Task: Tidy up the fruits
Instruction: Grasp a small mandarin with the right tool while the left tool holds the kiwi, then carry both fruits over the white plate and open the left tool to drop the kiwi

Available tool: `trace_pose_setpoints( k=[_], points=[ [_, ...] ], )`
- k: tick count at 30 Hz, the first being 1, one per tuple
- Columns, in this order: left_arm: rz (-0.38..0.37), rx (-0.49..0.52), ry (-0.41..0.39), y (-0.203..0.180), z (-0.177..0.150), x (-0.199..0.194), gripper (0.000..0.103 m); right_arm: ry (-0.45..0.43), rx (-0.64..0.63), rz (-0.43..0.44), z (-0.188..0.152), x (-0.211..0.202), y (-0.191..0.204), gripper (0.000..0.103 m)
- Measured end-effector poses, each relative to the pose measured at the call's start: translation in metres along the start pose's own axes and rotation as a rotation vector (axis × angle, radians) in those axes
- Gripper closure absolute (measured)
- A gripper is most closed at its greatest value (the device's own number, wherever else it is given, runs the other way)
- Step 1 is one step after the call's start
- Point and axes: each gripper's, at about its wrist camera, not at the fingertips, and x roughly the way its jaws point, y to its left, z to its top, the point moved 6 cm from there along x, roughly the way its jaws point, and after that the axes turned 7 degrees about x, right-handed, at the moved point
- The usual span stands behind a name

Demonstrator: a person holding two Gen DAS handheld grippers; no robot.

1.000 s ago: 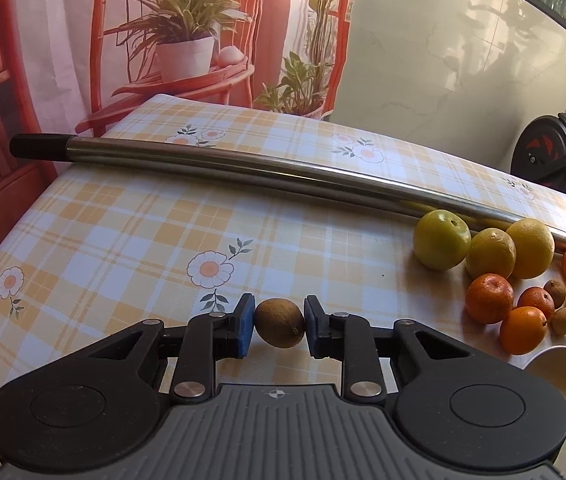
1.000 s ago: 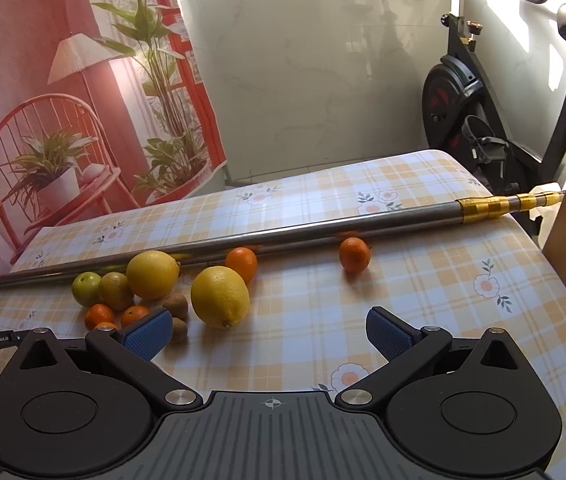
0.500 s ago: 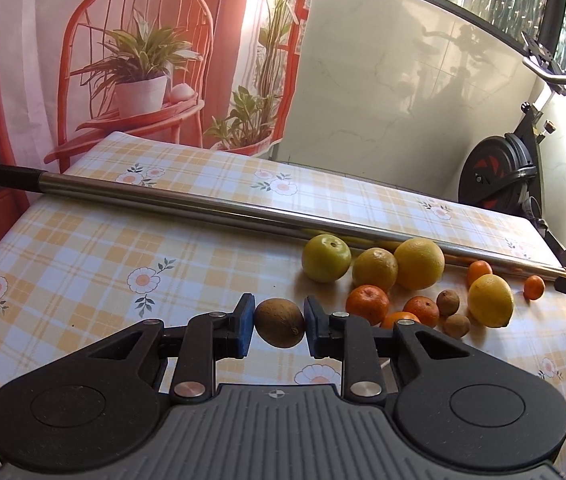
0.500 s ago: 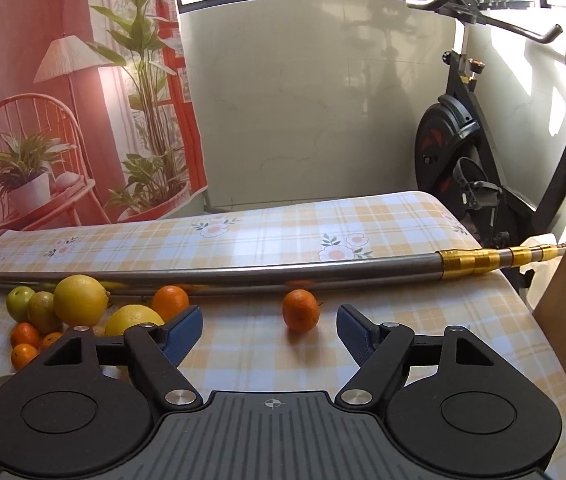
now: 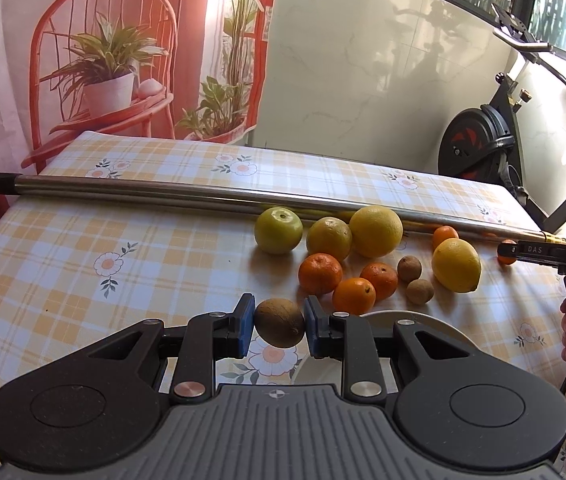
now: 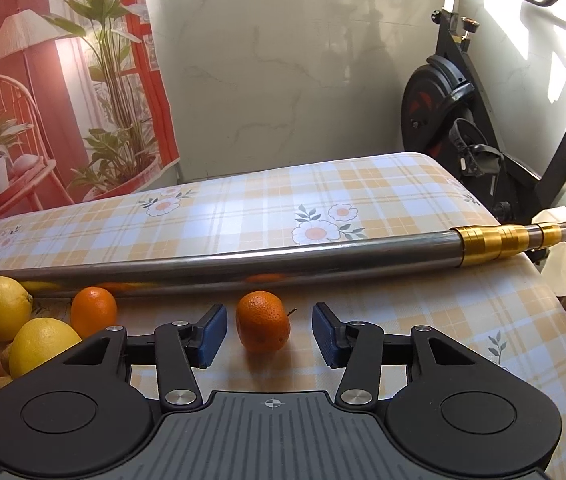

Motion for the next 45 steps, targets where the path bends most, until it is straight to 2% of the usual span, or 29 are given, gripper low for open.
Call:
trace_pose_setpoints(
  k=[3, 7, 20, 26, 31, 35, 45],
  points=[
    [-0.006, 0.014, 0.004, -0.003, -0.001, -0.002, 0.075, 0.008, 0.007, 0.004, 0.001, 0.0, 0.0, 0.073],
    [-0.019, 0.024, 0.008, -0.005, -0.003, -0.006, 0.075, 0.012, 0.014, 0.019, 0.001, -0.008, 0.003, 0.076],
    [-0.055, 0.03, 0.011, -0.009, -0.016, -0.024, 0.075, -0.021, 0.037, 0.119, -0.011, -0.083, 0.023, 0.077],
    [-0.069, 0.037, 0.032, -0.01, -0.029, -0.026, 0.075, -0.027, -0.05, 0.18, -0.036, -0.124, 0.052, 0.077],
    [-0.083, 0.056, 0.04, -0.014, -0.038, -0.029, 0.075, 0.015, -0.102, 0.241, -0.061, -0.147, 0.078, 0.077],
    [-0.096, 0.079, 0.054, -0.019, -0.045, -0.029, 0.075, 0.088, -0.093, 0.282, -0.086, -0.159, 0.098, 0.077],
    [-0.123, 0.099, 0.094, -0.028, -0.061, -0.025, 0.075, 0.216, -0.181, 0.305, -0.122, -0.177, 0.127, 0.077]
  ],
)
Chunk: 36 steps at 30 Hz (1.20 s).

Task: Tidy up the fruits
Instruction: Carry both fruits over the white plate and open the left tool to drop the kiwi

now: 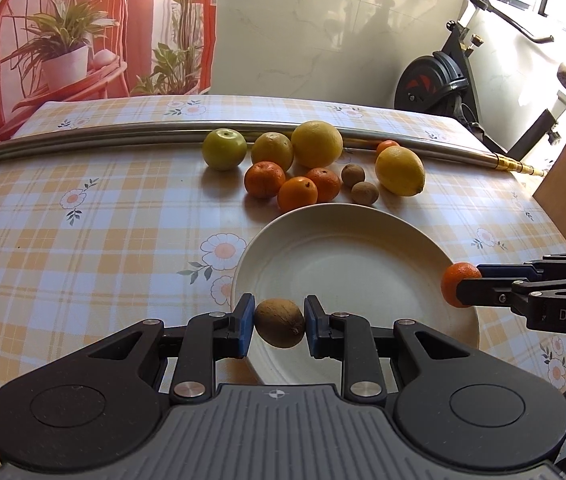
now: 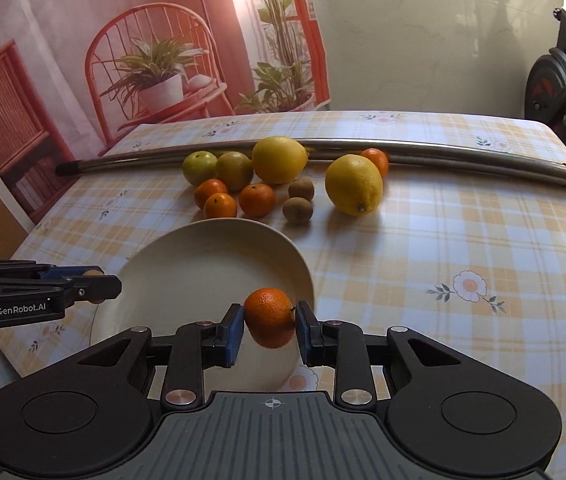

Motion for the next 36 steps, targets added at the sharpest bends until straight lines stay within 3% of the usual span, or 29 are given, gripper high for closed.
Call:
trace_pose_setpoints(
  k=[15, 36],
  points=[
    [0.001, 0.025, 0.037, -0.005, -0.01, 0.009, 0.075, 0.118, -0.022, -0.031, -0.017, 0.011, 0.011, 0.077],
    [-0.003, 0.026, 0.049, -0.007, -0.012, 0.013, 0.073, 0.114, -0.032, -0.031, -0.018, 0.01, 0.014, 0.075]
  ],
)
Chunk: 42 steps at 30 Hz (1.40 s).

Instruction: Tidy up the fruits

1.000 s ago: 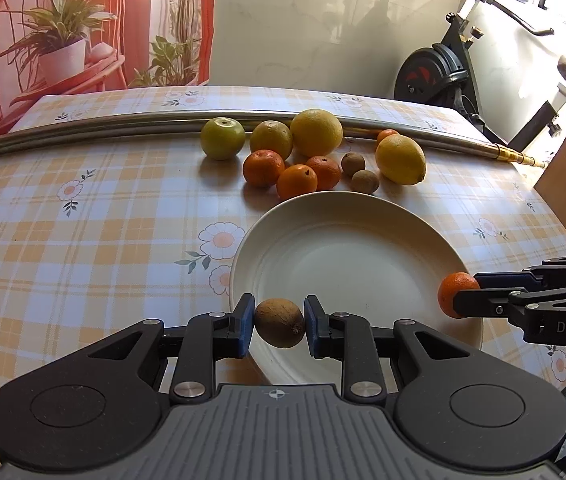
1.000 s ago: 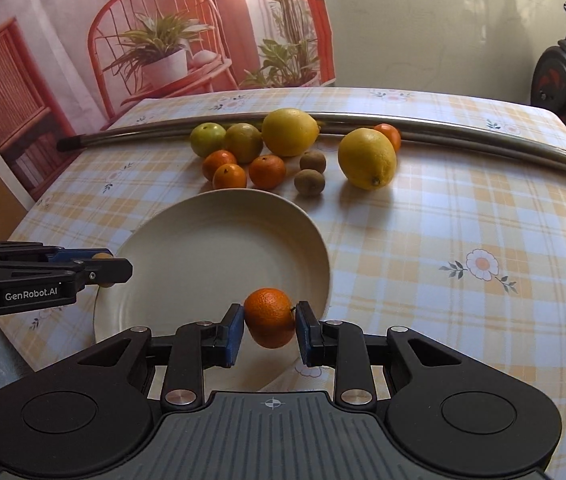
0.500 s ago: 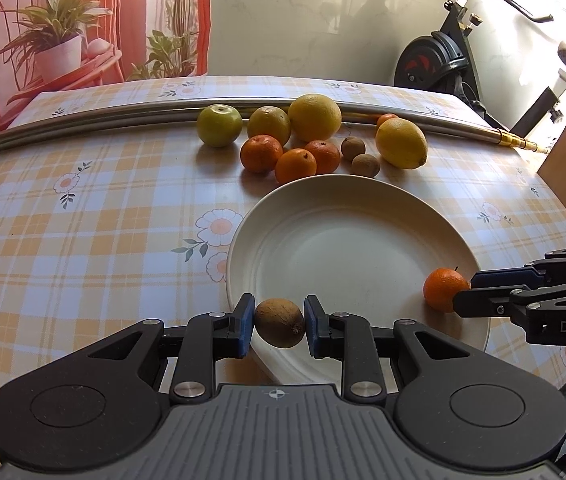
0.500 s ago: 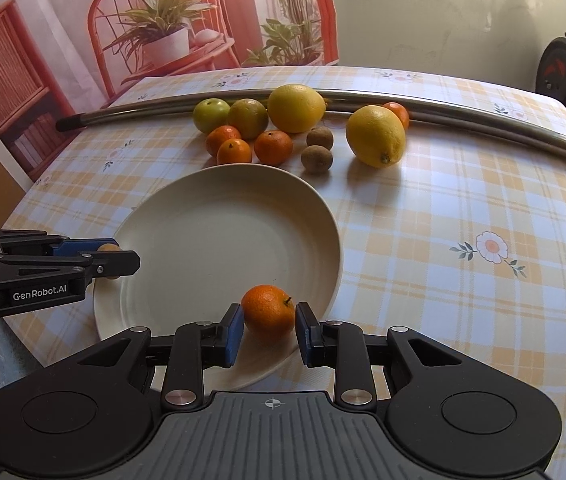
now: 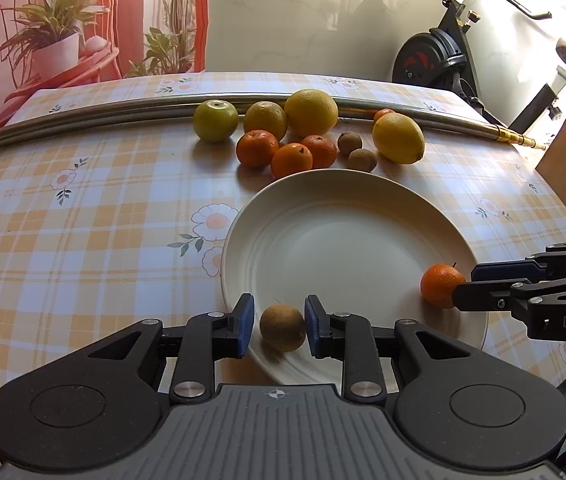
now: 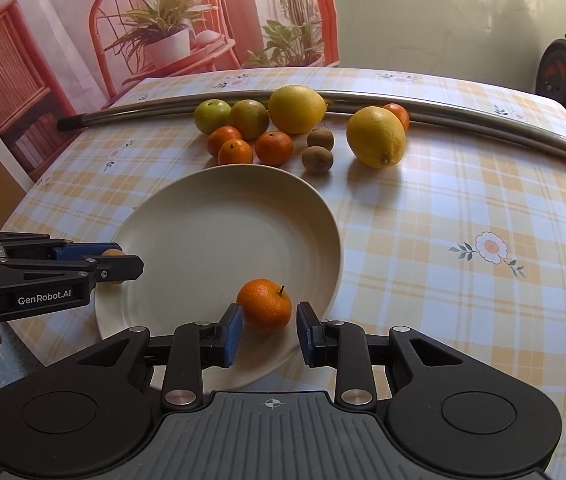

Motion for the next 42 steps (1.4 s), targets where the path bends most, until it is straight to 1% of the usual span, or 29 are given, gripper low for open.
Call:
trace_pose_setpoints(
  k=[5, 8, 12, 17, 18, 19, 20, 27, 30, 33, 34, 37, 39, 41, 42],
  points=[
    [-0.003, 0.009, -0.01, -0.003, 0.0, -0.002, 0.065, -0.014, -0.001, 0.0, 0.001, -0.003, 0.0, 0.075],
    [-0.001, 0.012, -0.02, -0.004, 0.002, -0.005, 0.06, -0.029, 0.005, 0.0, 0.004, -0.006, -0.002, 0.071],
    [0.005, 0.005, -0.038, -0.003, 0.005, -0.01, 0.052, -0.054, 0.022, -0.002, 0.008, -0.011, -0.007, 0.071],
    [0.011, -0.028, -0.066, 0.005, 0.013, -0.017, 0.052, -0.084, 0.046, -0.007, 0.014, -0.017, -0.015, 0.071],
    [0.014, -0.035, -0.071, 0.007, 0.015, -0.019, 0.05, -0.089, 0.05, -0.009, 0.015, -0.018, -0.016, 0.071],
    [0.019, -0.042, -0.079, 0.009, 0.017, -0.021, 0.046, -0.095, 0.056, -0.011, 0.016, -0.019, -0.019, 0.071],
    [0.027, -0.048, -0.086, 0.012, 0.019, -0.023, 0.045, -0.1, 0.06, -0.012, 0.017, -0.02, -0.02, 0.071],
    [0.087, -0.067, -0.139, 0.031, 0.038, -0.038, 0.04, -0.135, 0.096, -0.028, 0.025, -0.026, -0.035, 0.071],
    [0.11, -0.08, -0.171, 0.04, 0.048, -0.046, 0.031, -0.15, 0.111, -0.037, 0.028, -0.028, -0.041, 0.07],
    [0.116, -0.128, -0.215, 0.051, 0.058, -0.055, 0.023, -0.164, 0.12, -0.048, 0.032, -0.03, -0.047, 0.07],
    [0.126, -0.141, -0.226, 0.055, 0.061, -0.058, 0.021, -0.169, 0.12, -0.053, 0.033, -0.03, -0.048, 0.07],
    [0.194, -0.153, -0.263, 0.064, 0.07, -0.065, 0.017, -0.181, 0.108, -0.073, 0.036, -0.031, -0.05, 0.069],
    [0.242, -0.136, -0.28, 0.066, 0.077, -0.068, 0.016, -0.188, 0.094, -0.084, 0.039, -0.031, -0.051, 0.068],
    [0.296, -0.108, -0.298, 0.065, 0.081, -0.071, 0.015, -0.199, 0.076, -0.095, 0.043, -0.031, -0.05, 0.063],
    [0.324, -0.083, -0.31, 0.063, 0.083, -0.073, 0.013, -0.205, 0.066, -0.098, 0.045, -0.031, -0.049, 0.061]
  ],
)
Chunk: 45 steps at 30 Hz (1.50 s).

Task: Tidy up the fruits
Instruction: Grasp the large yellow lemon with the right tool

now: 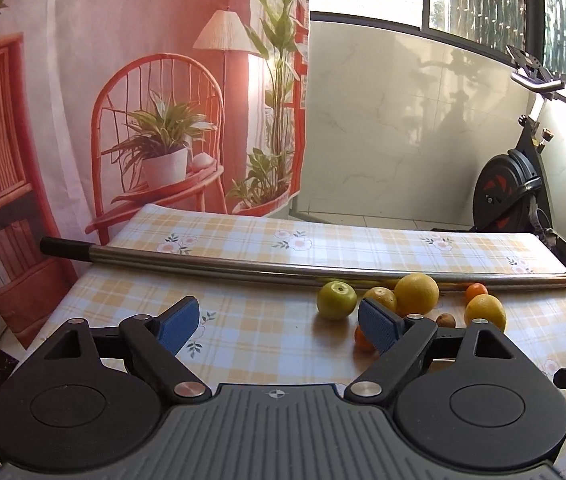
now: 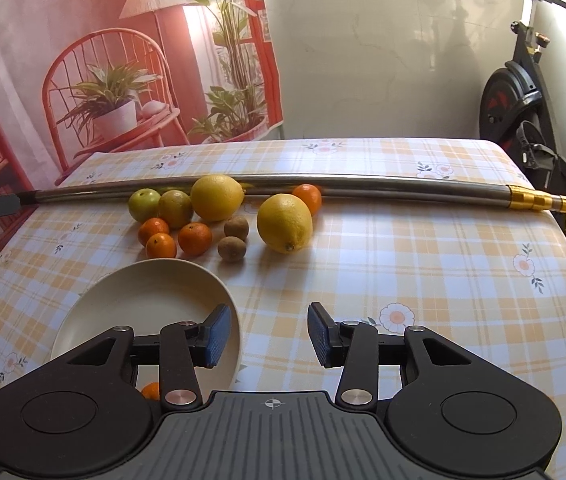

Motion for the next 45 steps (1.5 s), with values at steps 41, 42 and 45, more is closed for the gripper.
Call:
trace_pose_setpoints(
  k=[41, 42, 45],
  points=[
    [-0.077, -0.035, 0.114, 0.003, -0.02, 0.05, 0.009, 0.016, 0.059, 0.017, 0.068, 0.155, -0.014, 0.035],
    [-0.073, -0.034, 0.121, 0.004, -0.021, 0.051, 0.009, 0.02, 0.068, 0.02, 0.067, 0.157, -0.015, 0.035],
    [-0.064, -0.061, 0.154, 0.008, -0.024, 0.053, 0.009, 0.039, 0.094, 0.024, 0.066, 0.162, -0.016, 0.037]
  ],
)
